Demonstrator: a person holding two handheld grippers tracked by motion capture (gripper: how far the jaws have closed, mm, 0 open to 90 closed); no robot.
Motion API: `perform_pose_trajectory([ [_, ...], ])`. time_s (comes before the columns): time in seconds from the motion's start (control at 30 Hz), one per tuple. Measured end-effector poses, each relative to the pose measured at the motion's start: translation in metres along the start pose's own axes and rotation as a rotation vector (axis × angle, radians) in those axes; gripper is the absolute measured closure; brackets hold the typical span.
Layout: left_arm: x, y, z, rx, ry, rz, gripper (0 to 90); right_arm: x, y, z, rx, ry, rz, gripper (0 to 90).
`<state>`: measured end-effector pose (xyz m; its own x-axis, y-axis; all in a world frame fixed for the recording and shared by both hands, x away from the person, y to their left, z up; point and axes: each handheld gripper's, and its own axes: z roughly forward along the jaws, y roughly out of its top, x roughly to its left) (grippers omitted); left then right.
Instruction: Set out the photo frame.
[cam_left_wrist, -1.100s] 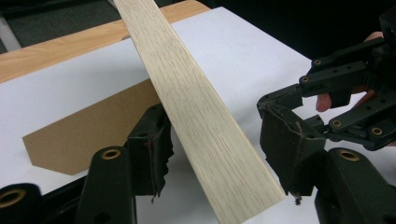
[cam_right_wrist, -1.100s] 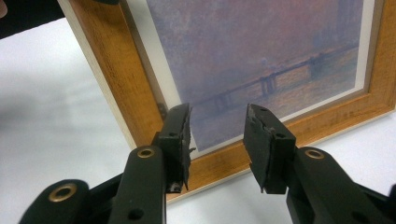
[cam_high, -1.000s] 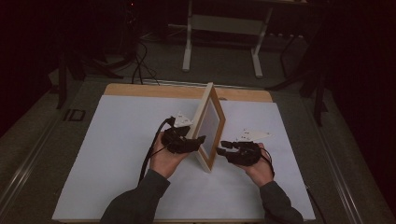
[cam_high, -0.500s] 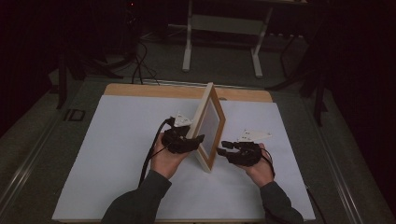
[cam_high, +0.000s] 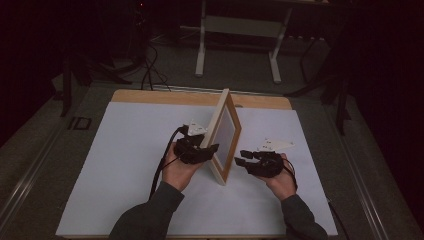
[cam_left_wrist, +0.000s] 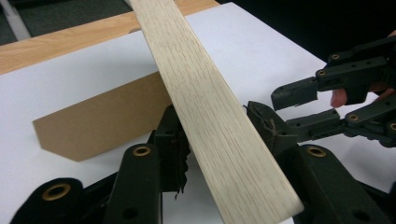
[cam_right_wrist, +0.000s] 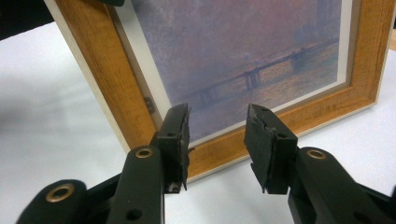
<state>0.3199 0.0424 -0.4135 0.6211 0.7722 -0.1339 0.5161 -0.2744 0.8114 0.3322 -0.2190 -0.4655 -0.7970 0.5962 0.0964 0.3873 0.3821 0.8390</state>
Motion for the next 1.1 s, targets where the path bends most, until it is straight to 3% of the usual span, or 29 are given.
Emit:
perform_pose_trajectory([
  [0.2, 0.006, 0.001, -0.004, -0.004, 0.018, -0.004, 66.1, -0.001, 0.0, 0.0, 0.002, -0.003, -0.003, 59.5],
  [1.1, 0.022, 0.0, -0.008, -0.024, -0.028, -0.023, 70.8, -0.003, -0.001, -0.003, 0.003, -0.008, -0.004, 58.4],
])
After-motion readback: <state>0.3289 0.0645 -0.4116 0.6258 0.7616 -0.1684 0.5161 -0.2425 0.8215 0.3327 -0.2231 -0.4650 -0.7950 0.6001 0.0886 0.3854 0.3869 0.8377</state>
